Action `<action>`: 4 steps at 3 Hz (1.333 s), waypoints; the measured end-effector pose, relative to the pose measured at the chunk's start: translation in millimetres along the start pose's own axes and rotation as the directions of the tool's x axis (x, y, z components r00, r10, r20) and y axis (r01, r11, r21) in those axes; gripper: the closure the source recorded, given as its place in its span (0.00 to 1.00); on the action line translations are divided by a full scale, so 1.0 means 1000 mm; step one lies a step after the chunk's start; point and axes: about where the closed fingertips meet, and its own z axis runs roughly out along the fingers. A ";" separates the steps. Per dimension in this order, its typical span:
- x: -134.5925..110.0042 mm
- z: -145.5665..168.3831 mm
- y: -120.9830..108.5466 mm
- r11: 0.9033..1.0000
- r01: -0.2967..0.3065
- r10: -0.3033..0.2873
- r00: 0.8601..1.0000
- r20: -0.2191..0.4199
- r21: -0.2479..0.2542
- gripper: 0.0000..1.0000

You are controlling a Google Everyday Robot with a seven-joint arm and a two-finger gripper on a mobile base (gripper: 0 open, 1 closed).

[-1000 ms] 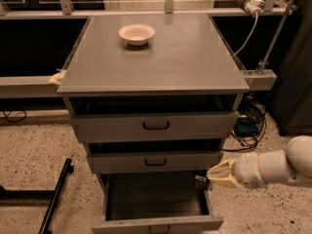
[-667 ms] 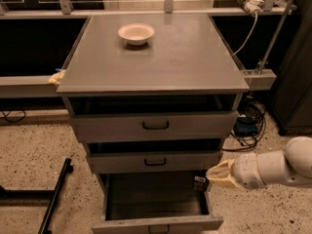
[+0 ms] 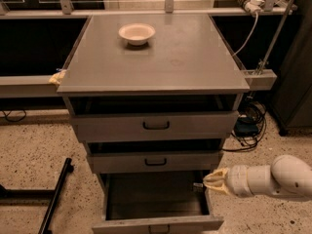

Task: Place rxbar chocolate into bottom drawer

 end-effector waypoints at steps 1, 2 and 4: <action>0.033 0.050 -0.009 0.998 0.053 -0.054 0.998 0.043 0.016 1.00; 0.078 0.112 -0.005 1.000 0.002 -0.001 0.994 0.108 -0.015 1.00; 0.094 0.144 -0.005 0.999 0.039 -0.038 0.992 0.118 -0.011 1.00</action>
Offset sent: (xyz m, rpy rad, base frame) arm 0.0534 0.0254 -0.1903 0.1557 -0.0039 0.0321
